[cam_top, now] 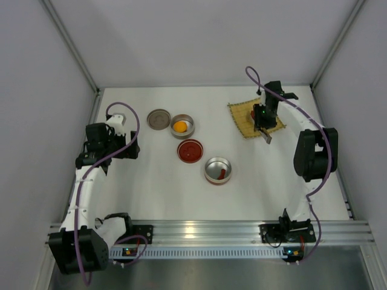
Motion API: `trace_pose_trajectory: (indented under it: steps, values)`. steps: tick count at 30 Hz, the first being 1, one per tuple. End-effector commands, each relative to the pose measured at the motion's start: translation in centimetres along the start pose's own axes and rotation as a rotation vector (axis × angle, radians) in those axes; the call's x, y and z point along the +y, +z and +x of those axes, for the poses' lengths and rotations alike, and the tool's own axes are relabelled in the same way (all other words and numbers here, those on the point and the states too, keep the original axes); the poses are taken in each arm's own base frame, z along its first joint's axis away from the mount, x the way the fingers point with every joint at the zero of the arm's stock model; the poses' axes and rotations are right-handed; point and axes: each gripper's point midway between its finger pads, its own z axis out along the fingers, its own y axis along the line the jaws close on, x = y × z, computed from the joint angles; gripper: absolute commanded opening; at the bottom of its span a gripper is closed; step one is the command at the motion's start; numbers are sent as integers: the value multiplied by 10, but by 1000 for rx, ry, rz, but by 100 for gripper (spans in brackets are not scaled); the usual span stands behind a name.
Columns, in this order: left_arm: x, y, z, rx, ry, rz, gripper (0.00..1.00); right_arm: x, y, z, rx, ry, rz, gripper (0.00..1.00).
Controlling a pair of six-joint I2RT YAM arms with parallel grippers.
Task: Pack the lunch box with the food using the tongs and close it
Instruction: Pick up the fake food from the plate.
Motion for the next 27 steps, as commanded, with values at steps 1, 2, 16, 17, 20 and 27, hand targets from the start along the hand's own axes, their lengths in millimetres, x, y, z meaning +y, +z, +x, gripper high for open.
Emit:
trace_pose_trajectory:
  steps: [1,2,16,17,20,27]
  values:
    - [3,-3,-15,-51,20,-16,98,4,-32,-19,-104,-15,-17,37]
    - [3,-4,-16,-54,18,-17,99,2,-37,-20,-111,-11,-20,36]
    - [2,-6,-18,-59,15,-15,98,-19,-72,-19,-167,-23,-47,20]
    - [2,-6,-18,-59,13,-14,99,-20,-76,-20,-175,-24,-51,20]
    - [1,-5,-19,-60,9,-7,98,-19,-84,-18,-180,-42,-70,19]
    - [1,-6,-21,-63,15,-6,98,-14,-102,-5,-191,-123,-118,18]
